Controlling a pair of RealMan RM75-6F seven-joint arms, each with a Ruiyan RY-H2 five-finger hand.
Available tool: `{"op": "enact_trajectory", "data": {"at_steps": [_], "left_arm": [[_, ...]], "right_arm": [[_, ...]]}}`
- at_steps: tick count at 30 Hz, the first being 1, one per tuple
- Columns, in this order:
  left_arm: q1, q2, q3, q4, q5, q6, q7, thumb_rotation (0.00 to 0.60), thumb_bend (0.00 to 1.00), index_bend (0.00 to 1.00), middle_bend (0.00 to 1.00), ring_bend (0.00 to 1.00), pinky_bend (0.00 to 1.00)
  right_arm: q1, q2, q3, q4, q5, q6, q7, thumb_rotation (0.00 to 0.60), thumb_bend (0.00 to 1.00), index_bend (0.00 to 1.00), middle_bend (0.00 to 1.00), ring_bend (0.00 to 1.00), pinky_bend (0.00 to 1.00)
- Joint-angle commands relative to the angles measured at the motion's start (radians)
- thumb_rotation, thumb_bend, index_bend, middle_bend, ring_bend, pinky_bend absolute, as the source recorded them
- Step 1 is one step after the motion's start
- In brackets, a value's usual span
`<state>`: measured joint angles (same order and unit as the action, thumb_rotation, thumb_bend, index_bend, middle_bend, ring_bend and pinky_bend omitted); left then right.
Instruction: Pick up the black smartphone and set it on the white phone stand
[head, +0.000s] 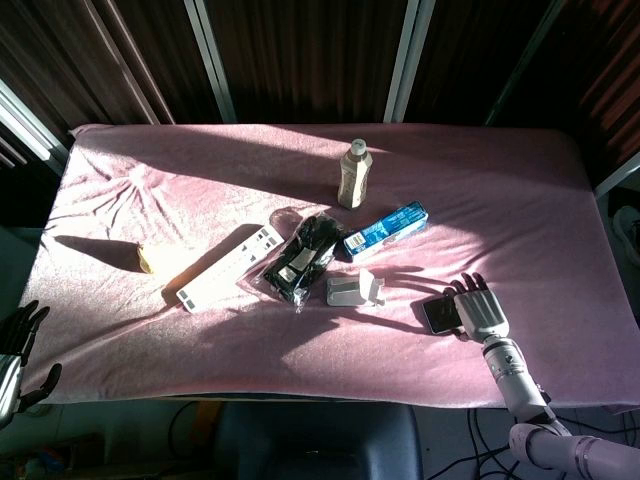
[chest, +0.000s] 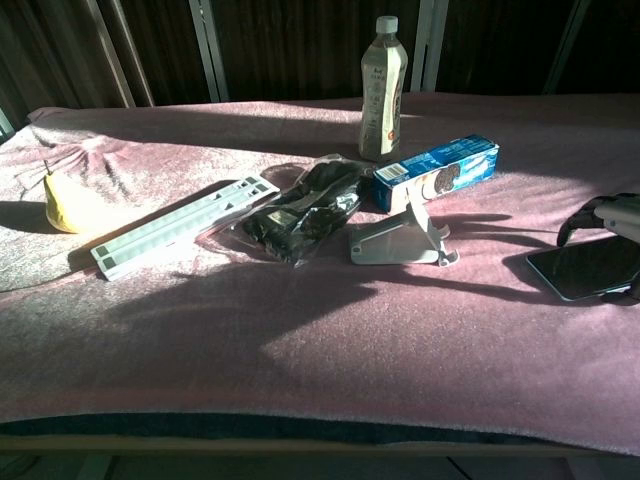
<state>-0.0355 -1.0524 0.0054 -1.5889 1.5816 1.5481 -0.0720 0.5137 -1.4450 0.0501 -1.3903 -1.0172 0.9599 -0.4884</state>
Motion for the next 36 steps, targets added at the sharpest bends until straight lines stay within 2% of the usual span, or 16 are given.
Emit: {"op": "enact_trajectory", "data": {"at_steps": [1, 10, 13, 18, 23, 36], "left_arm": [[0.001, -0.001, 0.001, -0.001, 0.001, 0.002, 0.002, 0.6, 0.36, 0.0, 0.0, 0.0, 0.12], [0.002, -0.004, -0.002, -0.002, -0.004, 0.003, 0.01, 0.6, 0.36, 0.0, 0.0, 0.0, 0.12], [0.002, -0.004, 0.0, -0.003, -0.002, 0.002, 0.012, 0.6, 0.36, 0.0, 0.0, 0.0, 0.12], [0.003, -0.003, 0.001, -0.001, 0.0, 0.002, 0.011, 0.6, 0.36, 0.0, 0.0, 0.0, 0.12], [0.009, 0.001, 0.001, 0.001, -0.001, 0.012, 0.0, 0.6, 0.36, 0.0, 0.0, 0.0, 0.12], [0.013, 0.003, -0.001, 0.007, 0.001, 0.02, -0.012, 0.6, 0.36, 0.0, 0.0, 0.0, 0.12]], "right_arm": [[0.0, 0.0, 0.0, 0.002, 0.001, -0.002, 0.002, 0.6, 0.26, 0.38, 0.28, 0.09, 0.09], [0.003, -0.004, -0.001, 0.007, -0.011, -0.01, 0.015, 0.6, 0.26, 0.4, 0.28, 0.09, 0.09], [0.003, -0.007, 0.0, 0.007, -0.014, -0.006, 0.012, 0.6, 0.26, 0.5, 0.31, 0.13, 0.1], [0.0, -0.018, -0.003, 0.003, -0.001, 0.009, -0.015, 0.6, 0.26, 0.74, 0.49, 0.31, 0.14], [-0.004, -0.025, -0.005, -0.005, 0.006, 0.024, -0.035, 0.6, 0.26, 0.83, 0.56, 0.37, 0.15], [-0.02, -0.02, 0.001, -0.062, -0.069, 0.132, -0.071, 0.6, 0.26, 0.89, 0.6, 0.4, 0.16]]}}
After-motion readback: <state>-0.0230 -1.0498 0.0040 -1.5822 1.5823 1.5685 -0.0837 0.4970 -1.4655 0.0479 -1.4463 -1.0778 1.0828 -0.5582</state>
